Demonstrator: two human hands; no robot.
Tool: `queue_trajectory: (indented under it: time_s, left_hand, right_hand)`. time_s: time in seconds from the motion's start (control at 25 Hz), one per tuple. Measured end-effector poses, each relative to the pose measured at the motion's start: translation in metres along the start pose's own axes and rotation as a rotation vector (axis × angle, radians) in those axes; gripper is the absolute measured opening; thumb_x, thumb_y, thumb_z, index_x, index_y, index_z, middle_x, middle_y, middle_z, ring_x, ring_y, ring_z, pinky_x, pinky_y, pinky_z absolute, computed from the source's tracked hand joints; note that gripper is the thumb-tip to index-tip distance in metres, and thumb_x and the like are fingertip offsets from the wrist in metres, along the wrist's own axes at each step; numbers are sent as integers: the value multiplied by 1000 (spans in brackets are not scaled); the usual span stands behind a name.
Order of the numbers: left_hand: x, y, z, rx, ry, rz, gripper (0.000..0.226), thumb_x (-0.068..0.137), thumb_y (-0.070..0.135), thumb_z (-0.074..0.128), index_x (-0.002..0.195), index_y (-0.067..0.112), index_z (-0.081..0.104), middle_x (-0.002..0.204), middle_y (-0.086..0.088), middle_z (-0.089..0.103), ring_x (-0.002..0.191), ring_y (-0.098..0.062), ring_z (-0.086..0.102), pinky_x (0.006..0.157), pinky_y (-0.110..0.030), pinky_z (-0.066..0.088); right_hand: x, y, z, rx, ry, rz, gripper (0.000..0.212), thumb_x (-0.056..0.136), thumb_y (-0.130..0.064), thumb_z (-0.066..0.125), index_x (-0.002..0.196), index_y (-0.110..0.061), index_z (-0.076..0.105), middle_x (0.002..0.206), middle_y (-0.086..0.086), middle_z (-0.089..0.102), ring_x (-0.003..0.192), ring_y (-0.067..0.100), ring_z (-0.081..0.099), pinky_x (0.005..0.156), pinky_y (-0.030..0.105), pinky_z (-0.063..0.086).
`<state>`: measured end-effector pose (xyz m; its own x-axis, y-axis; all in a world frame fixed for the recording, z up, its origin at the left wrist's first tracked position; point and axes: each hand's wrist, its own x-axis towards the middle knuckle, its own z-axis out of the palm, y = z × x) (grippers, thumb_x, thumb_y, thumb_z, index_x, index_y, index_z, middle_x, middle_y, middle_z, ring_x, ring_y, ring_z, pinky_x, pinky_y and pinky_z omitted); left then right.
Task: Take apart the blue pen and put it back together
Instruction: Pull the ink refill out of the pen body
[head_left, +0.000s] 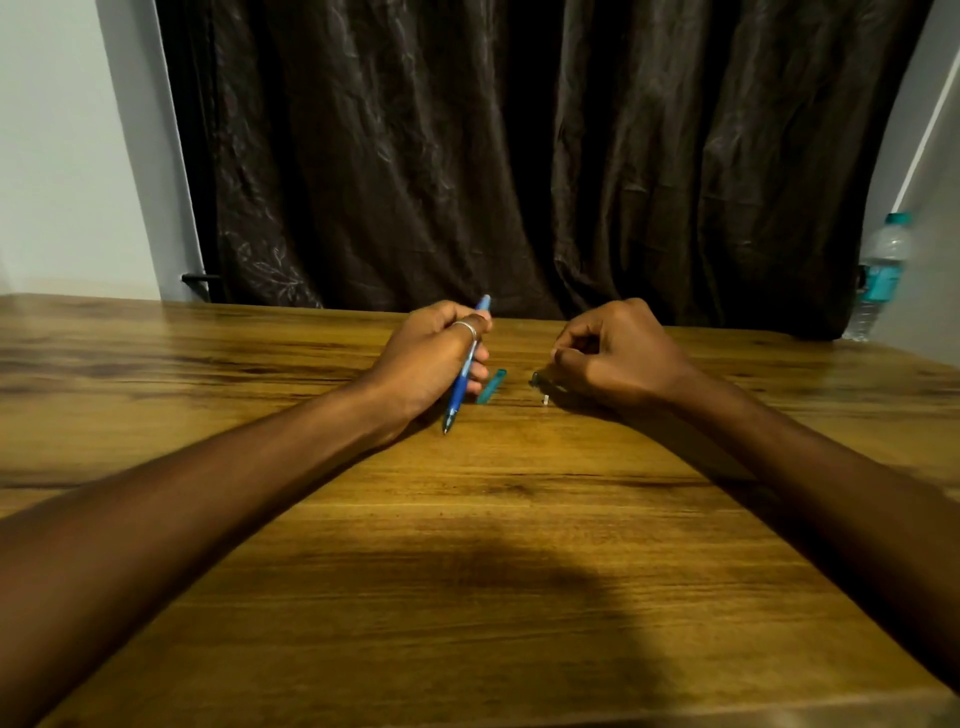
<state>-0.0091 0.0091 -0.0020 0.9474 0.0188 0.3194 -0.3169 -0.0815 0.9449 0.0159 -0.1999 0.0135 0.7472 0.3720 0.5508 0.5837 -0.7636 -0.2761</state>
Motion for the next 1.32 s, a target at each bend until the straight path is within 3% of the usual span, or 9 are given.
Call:
queue_trajectory:
  time_s: [0.08,0.2,0.32,0.4,0.64,0.88,1.0,1.24,1.32]
  left_hand:
    - [9,0,-10,144,61,44,15,101,28,53,101,20,65,78,-2,63,62,-10,64,63,-30,59]
    - [14,-6,-18,595,119,144,15,100,33,54,103,22,63,76,4,64,68,-14,62,65,-35,52]
    - [14,-12,-12,930,76,137,20,97,40,55,101,22,61,88,0,65,82,-19,62,69,-33,48]
    - [14,-14,-5,1060,35,132,29,92,50,55,91,22,60,86,0,66,79,-19,62,66,-34,51]
    - [11,-14,6,1216,-14,101,39,83,64,61,86,25,65,80,4,65,78,-18,61,64,-31,49]
    - [16,-16,-3,1136,-8,85,20,87,40,65,95,22,71,79,2,66,77,-18,63,69,-37,56]
    - [17,-19,-9,1139,11,68,20,91,38,61,97,21,69,83,0,67,80,-20,64,72,-40,57]
    - [14,-18,-10,1214,-12,88,25,97,42,54,102,21,64,92,1,63,85,-18,58,62,-31,39]
    - [15,-19,-12,1189,-23,95,25,96,43,55,103,21,64,91,1,63,86,-19,59,64,-32,41]
  right_hand:
    - [2,2,0,-19,23,-2,16,87,-20,67,76,-19,78,70,-8,73,67,0,67,57,23,53]
    - [3,3,2,-51,30,-25,15,88,-22,66,80,-19,78,71,-8,72,68,2,65,58,23,50]
    - [6,4,5,-85,46,-54,14,87,-25,66,84,-20,79,75,-5,74,69,5,65,63,27,52]
    - [7,4,7,-99,28,-56,14,89,-25,66,87,-20,79,78,-5,74,71,4,64,64,27,53]
    - [8,2,11,-112,-1,-82,14,92,-27,65,92,-21,78,82,-6,72,75,4,63,69,32,57]
    - [9,4,14,-131,5,-86,16,91,-29,65,92,-21,78,83,-5,73,76,5,64,69,34,57]
    - [8,3,13,-134,-5,-94,16,92,-28,65,93,-20,78,84,-5,73,76,4,62,68,29,55]
    - [9,5,14,-140,8,-105,16,91,-30,65,92,-21,78,82,-6,74,74,3,63,67,31,55]
    - [8,4,13,-140,4,-96,16,91,-30,64,92,-22,78,82,-7,73,74,3,63,69,34,57]
